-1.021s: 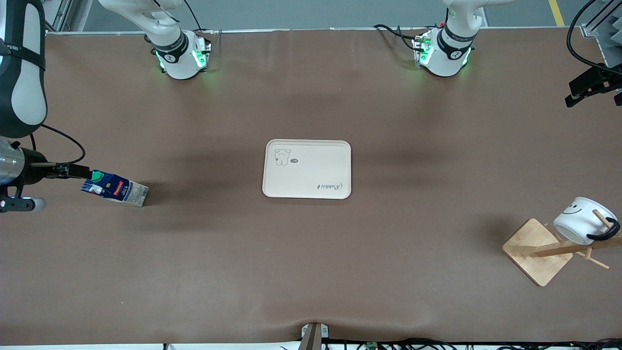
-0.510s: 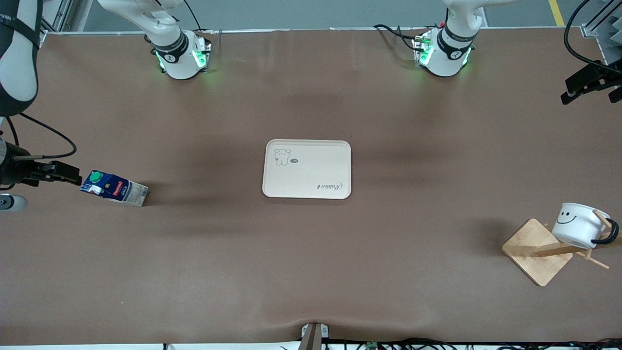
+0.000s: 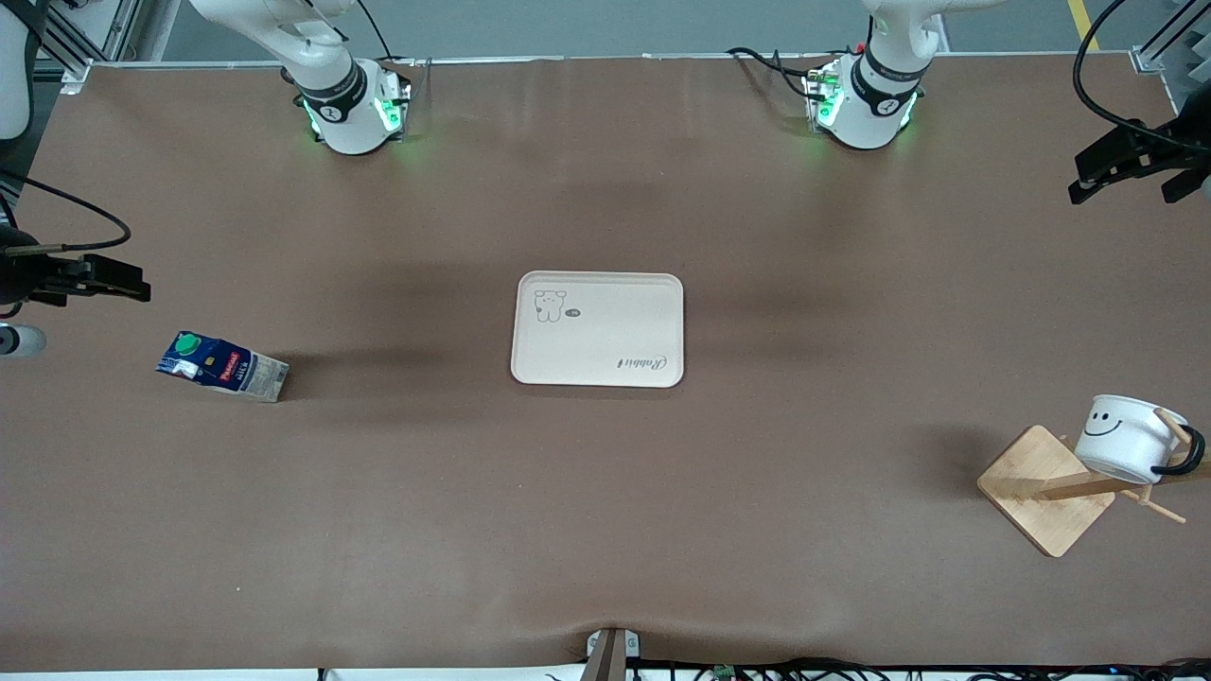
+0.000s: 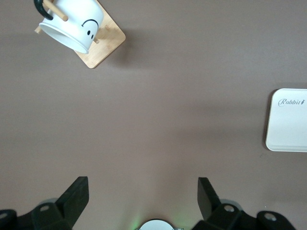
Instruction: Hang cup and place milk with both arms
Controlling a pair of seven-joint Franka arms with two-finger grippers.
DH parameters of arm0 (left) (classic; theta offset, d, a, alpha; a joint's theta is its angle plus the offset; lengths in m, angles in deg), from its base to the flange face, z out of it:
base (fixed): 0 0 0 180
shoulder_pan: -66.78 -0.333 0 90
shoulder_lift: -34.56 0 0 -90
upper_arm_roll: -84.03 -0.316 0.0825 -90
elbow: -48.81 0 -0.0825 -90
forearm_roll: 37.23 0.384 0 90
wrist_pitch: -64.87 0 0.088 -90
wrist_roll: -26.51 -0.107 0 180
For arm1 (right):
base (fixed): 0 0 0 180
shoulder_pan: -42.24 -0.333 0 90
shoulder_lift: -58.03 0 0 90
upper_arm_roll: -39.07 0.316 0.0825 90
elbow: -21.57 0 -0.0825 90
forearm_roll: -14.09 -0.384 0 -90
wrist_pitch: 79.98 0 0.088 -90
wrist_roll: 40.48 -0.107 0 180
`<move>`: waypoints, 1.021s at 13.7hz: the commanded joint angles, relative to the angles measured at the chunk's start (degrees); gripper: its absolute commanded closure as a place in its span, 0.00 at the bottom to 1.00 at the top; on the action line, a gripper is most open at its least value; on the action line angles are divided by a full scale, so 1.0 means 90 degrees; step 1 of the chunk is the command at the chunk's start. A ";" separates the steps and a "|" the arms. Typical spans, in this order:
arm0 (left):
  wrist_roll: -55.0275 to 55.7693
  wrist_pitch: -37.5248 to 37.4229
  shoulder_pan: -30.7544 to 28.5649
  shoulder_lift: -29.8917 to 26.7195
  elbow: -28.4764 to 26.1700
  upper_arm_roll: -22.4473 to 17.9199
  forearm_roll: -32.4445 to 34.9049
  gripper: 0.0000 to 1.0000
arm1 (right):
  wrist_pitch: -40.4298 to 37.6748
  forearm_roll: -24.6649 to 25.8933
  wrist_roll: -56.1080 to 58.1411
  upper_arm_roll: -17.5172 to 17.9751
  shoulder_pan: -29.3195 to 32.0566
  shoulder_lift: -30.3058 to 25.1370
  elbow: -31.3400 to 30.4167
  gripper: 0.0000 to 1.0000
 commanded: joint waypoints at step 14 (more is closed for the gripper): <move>0.0063 0.0850 -0.0115 -0.0440 -0.0835 0.0069 -0.0053 0.00 | 0.0874 -0.0001 -0.0166 0.0086 -0.0058 -0.1607 -0.0871 0.00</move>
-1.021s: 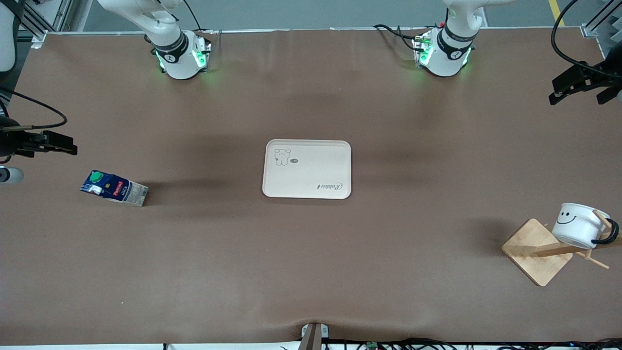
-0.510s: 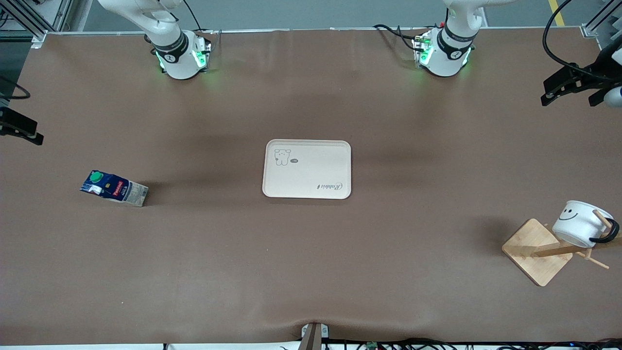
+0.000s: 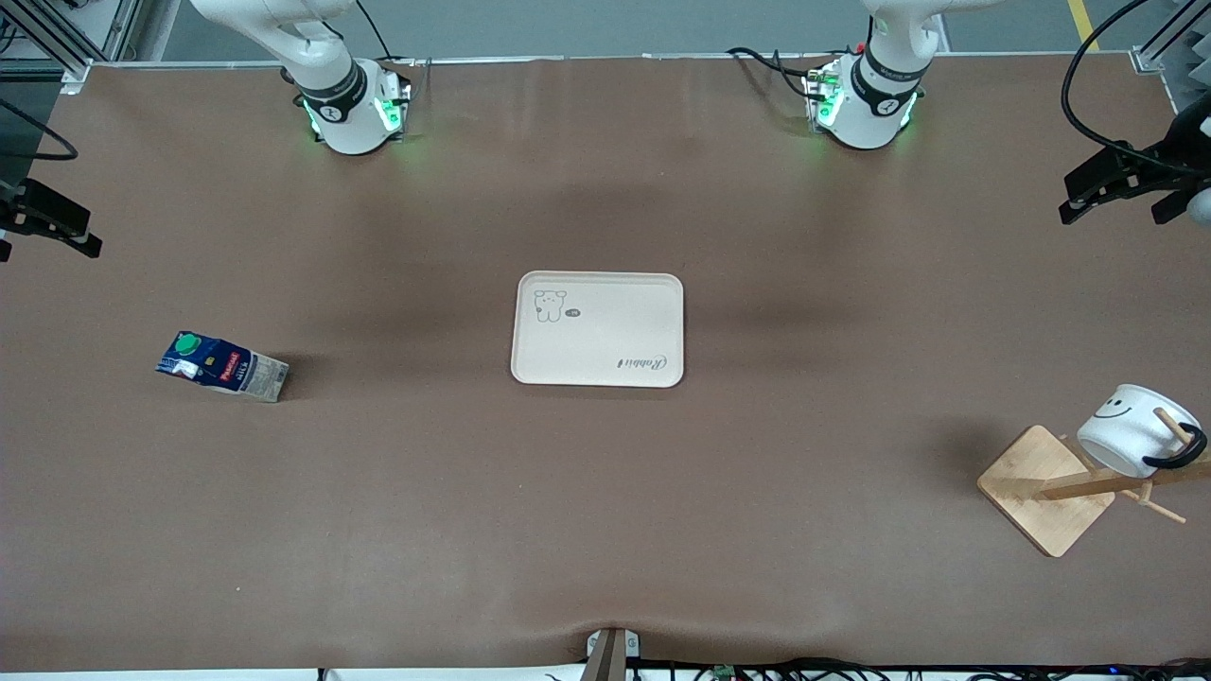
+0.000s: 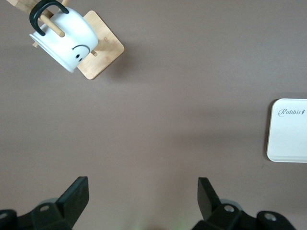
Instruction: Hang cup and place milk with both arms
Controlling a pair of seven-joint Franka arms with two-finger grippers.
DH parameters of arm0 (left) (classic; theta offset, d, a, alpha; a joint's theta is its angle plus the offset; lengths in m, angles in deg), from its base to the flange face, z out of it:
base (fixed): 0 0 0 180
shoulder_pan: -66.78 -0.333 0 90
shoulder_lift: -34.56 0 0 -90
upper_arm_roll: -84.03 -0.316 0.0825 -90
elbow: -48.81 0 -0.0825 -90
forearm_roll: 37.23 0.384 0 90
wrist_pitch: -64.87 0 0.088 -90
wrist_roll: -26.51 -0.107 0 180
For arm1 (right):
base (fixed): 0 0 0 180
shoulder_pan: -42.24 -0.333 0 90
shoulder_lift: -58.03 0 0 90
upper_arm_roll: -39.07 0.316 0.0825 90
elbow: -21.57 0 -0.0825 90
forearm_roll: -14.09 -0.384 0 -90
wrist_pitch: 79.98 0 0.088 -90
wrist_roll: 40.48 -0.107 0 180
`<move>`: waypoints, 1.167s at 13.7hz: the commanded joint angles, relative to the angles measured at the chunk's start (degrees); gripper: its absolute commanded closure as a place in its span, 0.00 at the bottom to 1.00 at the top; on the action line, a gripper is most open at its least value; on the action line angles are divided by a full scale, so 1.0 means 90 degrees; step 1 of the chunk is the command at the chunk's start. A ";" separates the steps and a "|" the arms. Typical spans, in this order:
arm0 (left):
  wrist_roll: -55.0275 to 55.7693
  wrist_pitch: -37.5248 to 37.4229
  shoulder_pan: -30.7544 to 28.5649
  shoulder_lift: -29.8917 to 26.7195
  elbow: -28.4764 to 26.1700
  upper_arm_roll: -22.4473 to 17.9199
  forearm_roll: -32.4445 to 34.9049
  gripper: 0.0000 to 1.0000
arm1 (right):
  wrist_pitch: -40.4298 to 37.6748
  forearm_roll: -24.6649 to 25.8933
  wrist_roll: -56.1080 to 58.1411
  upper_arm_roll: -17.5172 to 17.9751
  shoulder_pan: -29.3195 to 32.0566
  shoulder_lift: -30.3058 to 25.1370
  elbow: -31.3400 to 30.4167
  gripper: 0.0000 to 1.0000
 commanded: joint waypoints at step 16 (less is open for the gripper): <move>0.0009 0.0042 0.0036 -0.0015 -0.0010 0.0210 0.0133 0.00 | -0.0420 -0.0039 -0.0200 -0.0021 -0.0087 0.0002 0.0112 0.00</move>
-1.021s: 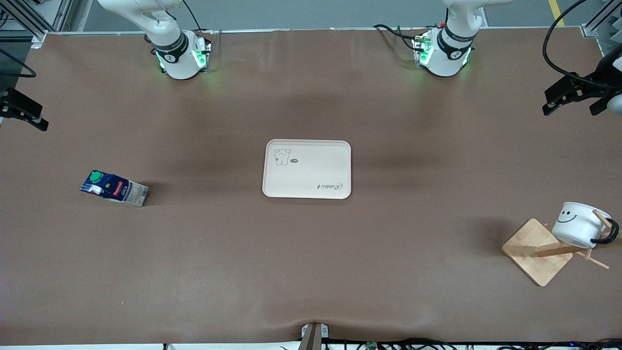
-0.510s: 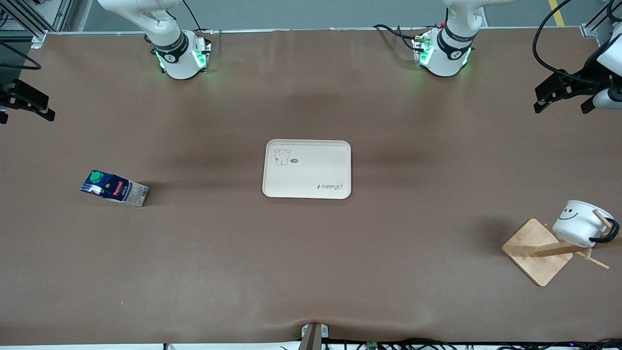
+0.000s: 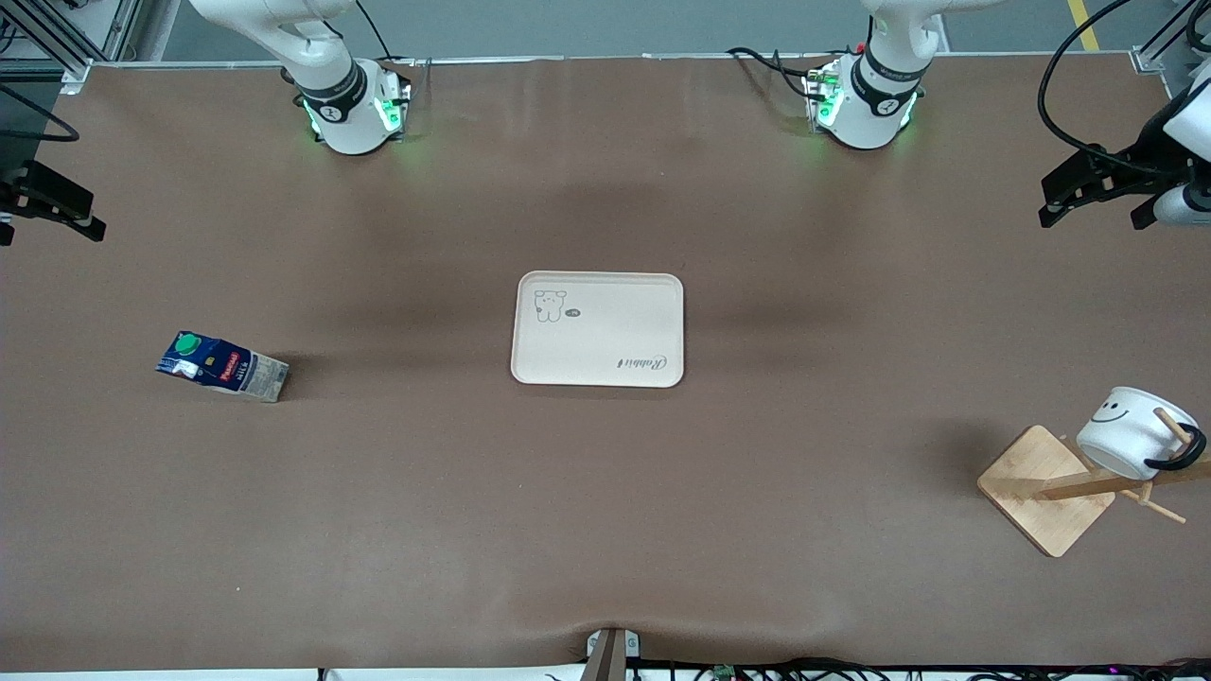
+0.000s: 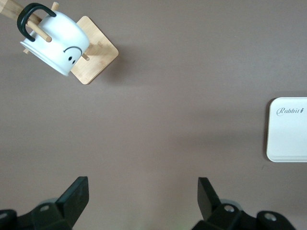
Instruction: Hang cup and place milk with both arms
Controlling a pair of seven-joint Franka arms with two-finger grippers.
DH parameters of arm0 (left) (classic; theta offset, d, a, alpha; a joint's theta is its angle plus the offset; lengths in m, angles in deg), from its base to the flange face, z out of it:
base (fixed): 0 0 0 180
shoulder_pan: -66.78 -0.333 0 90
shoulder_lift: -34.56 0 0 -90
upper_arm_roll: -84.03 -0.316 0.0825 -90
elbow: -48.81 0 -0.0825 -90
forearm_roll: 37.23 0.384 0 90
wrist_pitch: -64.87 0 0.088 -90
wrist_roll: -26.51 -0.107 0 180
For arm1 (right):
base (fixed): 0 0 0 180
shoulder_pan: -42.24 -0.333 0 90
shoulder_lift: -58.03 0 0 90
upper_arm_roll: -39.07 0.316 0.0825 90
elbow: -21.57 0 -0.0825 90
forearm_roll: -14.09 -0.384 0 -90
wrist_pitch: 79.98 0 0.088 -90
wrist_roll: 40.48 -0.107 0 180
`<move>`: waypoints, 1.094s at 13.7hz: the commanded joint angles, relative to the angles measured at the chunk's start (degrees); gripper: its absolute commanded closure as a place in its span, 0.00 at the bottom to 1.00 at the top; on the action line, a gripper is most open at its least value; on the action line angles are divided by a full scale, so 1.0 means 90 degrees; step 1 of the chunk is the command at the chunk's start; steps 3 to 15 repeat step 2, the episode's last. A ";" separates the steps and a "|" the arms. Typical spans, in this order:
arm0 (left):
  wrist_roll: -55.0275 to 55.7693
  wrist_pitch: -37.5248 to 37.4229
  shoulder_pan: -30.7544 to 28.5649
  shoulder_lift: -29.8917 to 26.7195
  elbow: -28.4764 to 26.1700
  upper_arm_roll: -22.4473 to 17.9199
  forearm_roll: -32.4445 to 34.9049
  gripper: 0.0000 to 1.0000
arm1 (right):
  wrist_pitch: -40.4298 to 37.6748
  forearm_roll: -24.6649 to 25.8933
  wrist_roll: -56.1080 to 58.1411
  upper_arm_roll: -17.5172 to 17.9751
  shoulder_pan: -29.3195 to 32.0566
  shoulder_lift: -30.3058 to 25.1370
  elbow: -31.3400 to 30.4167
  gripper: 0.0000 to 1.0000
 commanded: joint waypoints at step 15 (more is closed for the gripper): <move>-0.0007 -0.0155 -0.0001 0.0058 0.0180 0.0042 0.0114 0.00 | 0.0054 -0.0023 -0.0087 -0.0005 0.0002 0.0001 -0.0039 0.00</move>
